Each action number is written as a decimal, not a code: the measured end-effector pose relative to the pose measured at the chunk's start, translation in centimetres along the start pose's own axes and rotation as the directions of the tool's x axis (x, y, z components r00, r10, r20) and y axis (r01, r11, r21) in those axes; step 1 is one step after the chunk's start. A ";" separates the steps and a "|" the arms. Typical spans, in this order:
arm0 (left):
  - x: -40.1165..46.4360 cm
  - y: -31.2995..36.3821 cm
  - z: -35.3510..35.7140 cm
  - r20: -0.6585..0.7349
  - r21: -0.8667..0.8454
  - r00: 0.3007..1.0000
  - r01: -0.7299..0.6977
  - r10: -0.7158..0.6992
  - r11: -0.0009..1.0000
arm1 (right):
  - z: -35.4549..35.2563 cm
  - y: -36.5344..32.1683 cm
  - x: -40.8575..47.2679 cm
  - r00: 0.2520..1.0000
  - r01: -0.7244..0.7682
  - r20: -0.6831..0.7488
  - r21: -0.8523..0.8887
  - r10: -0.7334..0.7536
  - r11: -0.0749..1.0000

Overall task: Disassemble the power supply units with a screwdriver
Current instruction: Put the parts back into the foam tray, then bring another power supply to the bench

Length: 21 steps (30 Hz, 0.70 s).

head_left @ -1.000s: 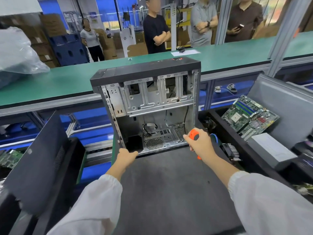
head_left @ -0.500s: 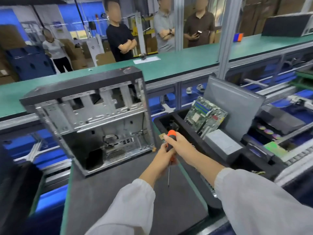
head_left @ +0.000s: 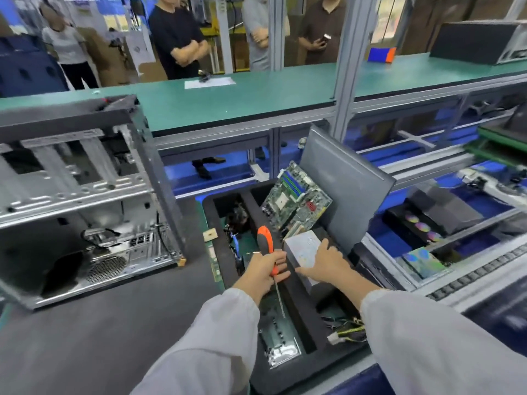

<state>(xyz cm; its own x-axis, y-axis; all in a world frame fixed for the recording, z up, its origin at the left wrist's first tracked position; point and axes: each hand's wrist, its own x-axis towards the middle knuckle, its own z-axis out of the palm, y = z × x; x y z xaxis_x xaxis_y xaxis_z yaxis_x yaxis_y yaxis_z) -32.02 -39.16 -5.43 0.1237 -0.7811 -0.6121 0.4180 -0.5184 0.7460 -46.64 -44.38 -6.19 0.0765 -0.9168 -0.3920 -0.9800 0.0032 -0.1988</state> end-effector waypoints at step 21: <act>-2.0 2.6 -5.2 -0.003 -0.188 0.989 -0.143 0.145 0.972 | -10.7 -4.0 -4.3 0.908 0.150 -0.382 -0.087 -0.172 0.985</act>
<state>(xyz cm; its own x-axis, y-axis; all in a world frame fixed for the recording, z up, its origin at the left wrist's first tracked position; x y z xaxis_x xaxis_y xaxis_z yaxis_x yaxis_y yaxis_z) -26.48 -37.11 -3.59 0.1859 -0.8471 -0.4978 0.5578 -0.3261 0.7632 -45.02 -44.72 5.85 0.1681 -0.9855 0.0215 -0.9696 -0.1692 -0.1767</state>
